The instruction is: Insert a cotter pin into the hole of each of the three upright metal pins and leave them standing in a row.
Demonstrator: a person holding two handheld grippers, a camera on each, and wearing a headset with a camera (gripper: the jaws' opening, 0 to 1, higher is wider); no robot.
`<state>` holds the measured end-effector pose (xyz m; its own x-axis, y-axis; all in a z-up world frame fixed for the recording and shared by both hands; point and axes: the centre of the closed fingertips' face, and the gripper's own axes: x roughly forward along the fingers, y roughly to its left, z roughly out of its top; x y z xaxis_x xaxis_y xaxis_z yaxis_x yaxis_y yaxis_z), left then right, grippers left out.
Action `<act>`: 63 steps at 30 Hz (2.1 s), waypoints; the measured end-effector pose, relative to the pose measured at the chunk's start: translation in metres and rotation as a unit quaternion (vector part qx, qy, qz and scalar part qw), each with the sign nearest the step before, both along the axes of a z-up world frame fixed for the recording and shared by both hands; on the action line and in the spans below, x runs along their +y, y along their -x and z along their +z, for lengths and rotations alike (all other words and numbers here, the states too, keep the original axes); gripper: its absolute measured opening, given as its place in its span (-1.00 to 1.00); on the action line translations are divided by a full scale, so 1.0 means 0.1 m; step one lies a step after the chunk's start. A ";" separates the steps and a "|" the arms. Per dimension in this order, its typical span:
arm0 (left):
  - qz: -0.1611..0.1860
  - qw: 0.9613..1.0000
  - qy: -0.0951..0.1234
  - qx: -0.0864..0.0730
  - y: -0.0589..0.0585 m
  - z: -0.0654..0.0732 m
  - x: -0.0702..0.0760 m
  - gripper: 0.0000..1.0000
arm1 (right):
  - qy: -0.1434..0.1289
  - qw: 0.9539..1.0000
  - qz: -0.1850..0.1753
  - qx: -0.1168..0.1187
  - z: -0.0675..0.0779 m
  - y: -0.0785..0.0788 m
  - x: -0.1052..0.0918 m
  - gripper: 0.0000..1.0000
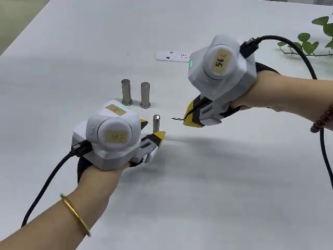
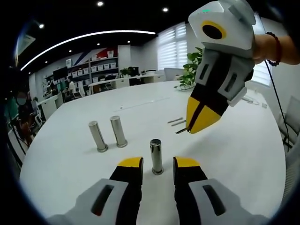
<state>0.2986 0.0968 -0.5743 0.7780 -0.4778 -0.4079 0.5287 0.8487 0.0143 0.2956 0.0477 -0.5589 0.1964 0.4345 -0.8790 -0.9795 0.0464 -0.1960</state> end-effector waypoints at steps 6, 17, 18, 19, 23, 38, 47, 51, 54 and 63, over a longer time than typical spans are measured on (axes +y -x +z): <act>0.004 1.000 0.004 0.020 -0.06 -0.09 0.00 -0.66 | 0.000 1.000 0.000 0.000 -0.08 -0.03 0.05 -1.00; -0.011 1.000 -0.007 0.026 -0.10 -0.18 -0.06 -0.74 | -0.005 1.000 0.009 0.002 -0.10 -0.04 0.15 -1.00; -0.012 1.000 -0.006 0.027 -0.10 -0.18 -0.06 -0.76 | -0.005 1.000 0.008 0.002 -0.10 -0.02 0.15 -1.00; -0.012 1.000 -0.005 0.029 -0.10 -0.19 -0.07 -0.77 | -0.007 1.000 0.007 0.001 -0.10 -0.02 0.16 -1.00; -0.011 0.999 -0.008 0.030 -0.11 -0.22 -0.08 -0.86 | -0.007 1.000 0.012 -0.001 -0.11 0.01 0.20 -1.00; -0.005 0.999 -0.009 0.031 -0.10 -0.25 -0.07 -0.88 | -0.009 1.000 0.021 -0.015 -0.11 0.00 0.24 -1.00; -0.002 0.999 -0.006 0.031 -0.10 -0.26 -0.07 -0.89 | -0.008 0.999 0.035 -0.021 -0.11 0.00 0.31 -1.00; -0.004 1.000 -0.008 0.030 -0.10 -0.25 -0.07 -0.89 | -0.010 0.999 0.040 -0.024 -0.11 0.01 0.32 -1.00; -0.005 1.000 -0.009 0.028 -0.10 -0.25 -0.07 -0.89 | -0.013 0.999 0.044 -0.026 -0.10 0.01 0.34 -1.00; -0.005 1.000 -0.011 0.025 -0.11 -0.25 -0.07 -0.89 | -0.026 0.998 0.049 -0.029 -0.07 0.05 0.43 -1.00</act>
<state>0.3093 0.0899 -0.5998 0.7518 -0.4756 -0.4567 0.5375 0.8432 0.0068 0.2908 0.0904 -0.5658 0.2010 0.4994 -0.8427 -0.9669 -0.0370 -0.2525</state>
